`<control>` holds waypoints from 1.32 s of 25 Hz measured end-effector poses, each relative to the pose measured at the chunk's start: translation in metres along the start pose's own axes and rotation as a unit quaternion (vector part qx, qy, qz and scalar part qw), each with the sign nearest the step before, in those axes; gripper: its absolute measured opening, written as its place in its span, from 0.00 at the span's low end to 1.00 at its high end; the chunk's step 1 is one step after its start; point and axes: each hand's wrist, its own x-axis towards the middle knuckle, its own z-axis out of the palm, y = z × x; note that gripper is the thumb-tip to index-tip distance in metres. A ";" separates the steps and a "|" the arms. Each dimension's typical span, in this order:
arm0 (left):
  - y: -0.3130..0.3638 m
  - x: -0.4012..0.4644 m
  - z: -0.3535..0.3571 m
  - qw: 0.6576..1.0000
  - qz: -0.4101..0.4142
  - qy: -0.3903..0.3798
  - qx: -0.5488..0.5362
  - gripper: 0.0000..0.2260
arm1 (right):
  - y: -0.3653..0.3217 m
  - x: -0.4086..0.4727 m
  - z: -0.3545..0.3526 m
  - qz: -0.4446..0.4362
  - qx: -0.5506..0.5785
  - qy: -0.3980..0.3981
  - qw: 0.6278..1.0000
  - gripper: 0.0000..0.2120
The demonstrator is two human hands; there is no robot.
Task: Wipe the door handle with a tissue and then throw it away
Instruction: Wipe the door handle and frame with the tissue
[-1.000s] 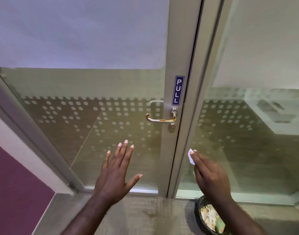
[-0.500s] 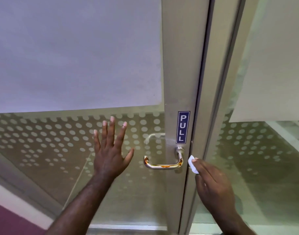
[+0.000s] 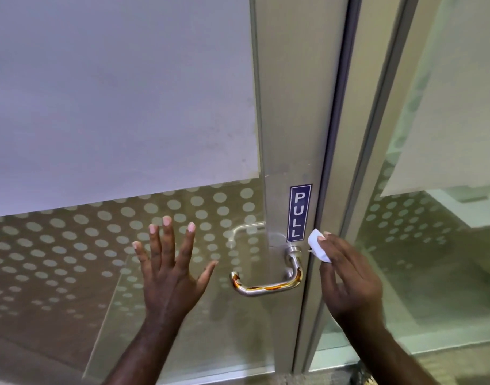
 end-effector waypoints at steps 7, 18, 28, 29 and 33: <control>-0.009 -0.007 0.016 0.999 0.023 0.034 -0.024 0.42 | -0.028 0.034 0.021 0.060 -0.023 0.126 0.990 0.12; -0.013 -0.009 0.030 0.996 0.036 0.072 -0.032 0.41 | -0.047 0.086 0.060 0.055 -0.033 0.177 0.982 0.14; -0.012 -0.009 0.029 0.995 0.041 0.078 -0.037 0.43 | -0.041 0.075 0.064 0.029 -0.047 0.163 0.985 0.12; -0.012 -0.009 0.028 0.995 0.040 0.078 -0.038 0.43 | -0.041 0.079 0.065 0.029 -0.044 0.170 0.984 0.11; -0.012 -0.008 0.026 0.995 0.041 0.082 -0.043 0.43 | -0.048 0.060 0.072 -0.054 -0.082 0.067 0.993 0.14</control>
